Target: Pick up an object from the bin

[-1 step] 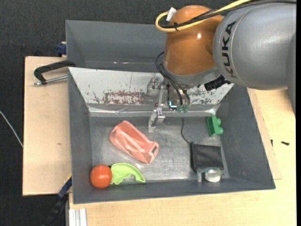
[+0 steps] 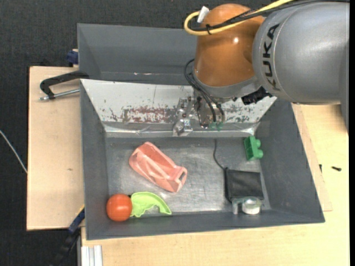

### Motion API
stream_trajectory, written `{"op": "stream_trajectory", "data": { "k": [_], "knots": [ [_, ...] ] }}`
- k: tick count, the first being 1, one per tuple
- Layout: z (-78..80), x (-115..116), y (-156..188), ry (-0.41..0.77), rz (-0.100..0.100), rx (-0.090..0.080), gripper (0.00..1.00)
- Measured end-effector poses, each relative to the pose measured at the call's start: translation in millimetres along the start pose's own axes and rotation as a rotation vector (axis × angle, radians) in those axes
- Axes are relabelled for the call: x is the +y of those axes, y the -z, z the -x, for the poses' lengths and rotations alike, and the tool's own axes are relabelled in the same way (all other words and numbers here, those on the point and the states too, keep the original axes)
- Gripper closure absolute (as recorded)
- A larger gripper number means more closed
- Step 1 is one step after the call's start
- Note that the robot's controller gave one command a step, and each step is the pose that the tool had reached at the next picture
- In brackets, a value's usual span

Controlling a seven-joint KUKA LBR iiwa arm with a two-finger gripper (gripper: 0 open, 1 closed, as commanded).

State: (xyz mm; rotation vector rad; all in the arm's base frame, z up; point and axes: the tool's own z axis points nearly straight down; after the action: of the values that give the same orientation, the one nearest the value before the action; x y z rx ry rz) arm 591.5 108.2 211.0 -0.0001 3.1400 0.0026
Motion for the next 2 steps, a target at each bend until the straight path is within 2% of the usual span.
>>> {"op": "stream_trajectory", "data": {
  "k": [1,2],
  "knots": [
    [0.0,0,0,-0.001,0.0,0.0,1.0],
    [4.7,35,-69,0.019,0.0,-0.002,0.0]
  ]
}}
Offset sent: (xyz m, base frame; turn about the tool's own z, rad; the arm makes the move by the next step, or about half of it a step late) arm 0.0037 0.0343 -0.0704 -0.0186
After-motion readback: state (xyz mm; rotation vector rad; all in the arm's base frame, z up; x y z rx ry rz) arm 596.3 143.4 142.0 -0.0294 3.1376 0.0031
